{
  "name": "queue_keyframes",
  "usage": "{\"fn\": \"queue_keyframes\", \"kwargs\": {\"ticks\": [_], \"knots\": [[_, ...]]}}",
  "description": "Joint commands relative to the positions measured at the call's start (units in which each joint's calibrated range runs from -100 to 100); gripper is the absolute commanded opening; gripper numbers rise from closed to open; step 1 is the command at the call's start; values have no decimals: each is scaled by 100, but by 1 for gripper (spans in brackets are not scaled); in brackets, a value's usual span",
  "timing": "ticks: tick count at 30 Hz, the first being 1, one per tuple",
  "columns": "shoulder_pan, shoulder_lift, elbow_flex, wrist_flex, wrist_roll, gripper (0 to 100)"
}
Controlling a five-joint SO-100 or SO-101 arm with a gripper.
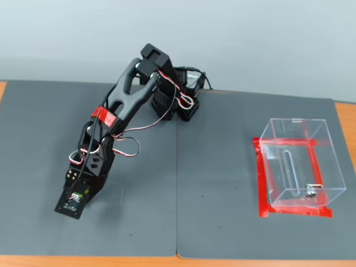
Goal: Pick the green lego block and place it into the transparent box
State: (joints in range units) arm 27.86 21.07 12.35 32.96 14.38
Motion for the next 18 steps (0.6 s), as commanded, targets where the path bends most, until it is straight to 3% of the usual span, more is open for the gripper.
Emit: {"fn": "queue_keyframes", "kwargs": {"ticks": [1, 18], "knots": [[-44, -77, -235, 29, -3, 9], [-790, -2281, -163, 775, -8, 9]]}}
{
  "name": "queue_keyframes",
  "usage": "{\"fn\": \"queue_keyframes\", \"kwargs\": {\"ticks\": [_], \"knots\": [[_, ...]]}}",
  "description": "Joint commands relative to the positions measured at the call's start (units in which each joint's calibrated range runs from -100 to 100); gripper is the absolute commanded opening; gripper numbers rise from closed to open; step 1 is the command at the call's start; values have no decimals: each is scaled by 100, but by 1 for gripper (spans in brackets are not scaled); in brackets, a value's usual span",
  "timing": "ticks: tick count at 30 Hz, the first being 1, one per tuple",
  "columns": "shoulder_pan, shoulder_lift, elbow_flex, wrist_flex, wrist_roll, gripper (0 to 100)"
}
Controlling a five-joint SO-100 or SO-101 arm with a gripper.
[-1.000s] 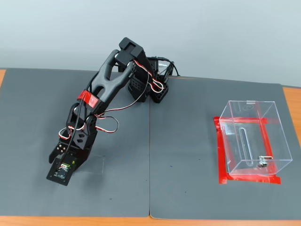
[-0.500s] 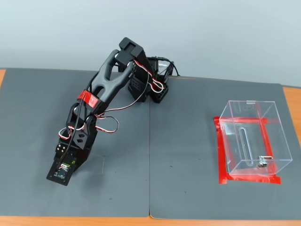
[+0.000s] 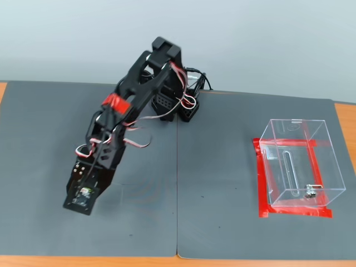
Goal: Pick the green lego block and place it into the transparent box
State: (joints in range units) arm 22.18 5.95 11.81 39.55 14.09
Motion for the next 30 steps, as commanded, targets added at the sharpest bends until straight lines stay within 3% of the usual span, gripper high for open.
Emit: {"fn": "queue_keyframes", "kwargs": {"ticks": [1, 16, 30], "knots": [[-312, -947, -82, 194, 21, 9], [-1804, -2362, -28, 802, 21, 9], [-4340, -3804, 1112, 715, -26, 9]]}}
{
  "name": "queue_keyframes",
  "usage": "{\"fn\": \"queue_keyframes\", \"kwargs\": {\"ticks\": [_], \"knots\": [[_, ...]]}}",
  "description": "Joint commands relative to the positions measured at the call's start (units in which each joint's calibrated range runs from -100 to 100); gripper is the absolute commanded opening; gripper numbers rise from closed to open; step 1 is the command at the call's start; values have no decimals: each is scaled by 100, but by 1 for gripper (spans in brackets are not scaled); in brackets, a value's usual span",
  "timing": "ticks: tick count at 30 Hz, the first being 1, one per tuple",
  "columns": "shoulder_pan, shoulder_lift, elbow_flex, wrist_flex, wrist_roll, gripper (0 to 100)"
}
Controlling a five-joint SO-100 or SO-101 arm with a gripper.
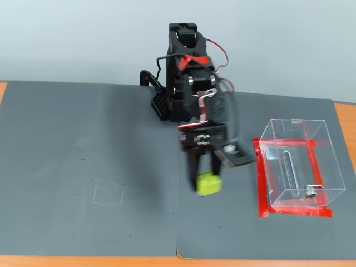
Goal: Pick the green lego block and place it into the transparent box
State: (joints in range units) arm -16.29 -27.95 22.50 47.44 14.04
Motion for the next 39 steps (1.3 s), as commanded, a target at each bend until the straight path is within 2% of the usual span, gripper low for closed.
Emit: {"fn": "queue_keyframes", "kwargs": {"ticks": [1, 8, 16, 28, 39], "knots": [[-695, -448, 62, -74, -21, 9], [-1956, -439, -2, -83, -21, 9], [-2911, -388, 89, -959, -21, 9], [-3552, 443, -11, -1064, -21, 9], [-3731, 917, -92, -1098, -21, 9]]}}
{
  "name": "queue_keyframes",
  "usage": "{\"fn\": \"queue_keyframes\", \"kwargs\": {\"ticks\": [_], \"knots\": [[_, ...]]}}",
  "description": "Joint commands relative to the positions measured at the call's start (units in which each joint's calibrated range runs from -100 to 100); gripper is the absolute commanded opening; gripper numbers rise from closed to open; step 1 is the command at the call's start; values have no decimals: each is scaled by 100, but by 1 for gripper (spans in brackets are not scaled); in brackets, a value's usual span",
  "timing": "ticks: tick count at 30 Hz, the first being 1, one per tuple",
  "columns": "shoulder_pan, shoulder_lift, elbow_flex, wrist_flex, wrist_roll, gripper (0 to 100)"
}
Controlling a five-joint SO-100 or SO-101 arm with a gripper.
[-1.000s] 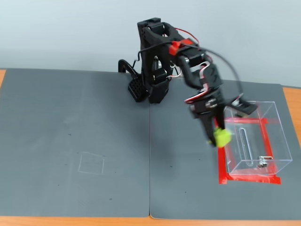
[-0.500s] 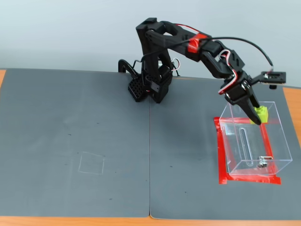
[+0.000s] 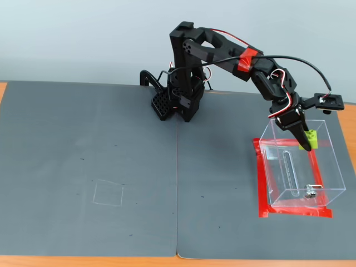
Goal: Pick the green lego block and place it into the transparent box
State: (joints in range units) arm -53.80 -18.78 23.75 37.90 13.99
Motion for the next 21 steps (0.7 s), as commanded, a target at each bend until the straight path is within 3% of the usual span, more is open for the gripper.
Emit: {"fn": "queue_keyframes", "kwargs": {"ticks": [1, 18, 21], "knots": [[12, 25, -227, -196, -16, 9], [12, 127, -200, -509, -16, 10], [20, 127, -182, -509, -11, 15]]}}
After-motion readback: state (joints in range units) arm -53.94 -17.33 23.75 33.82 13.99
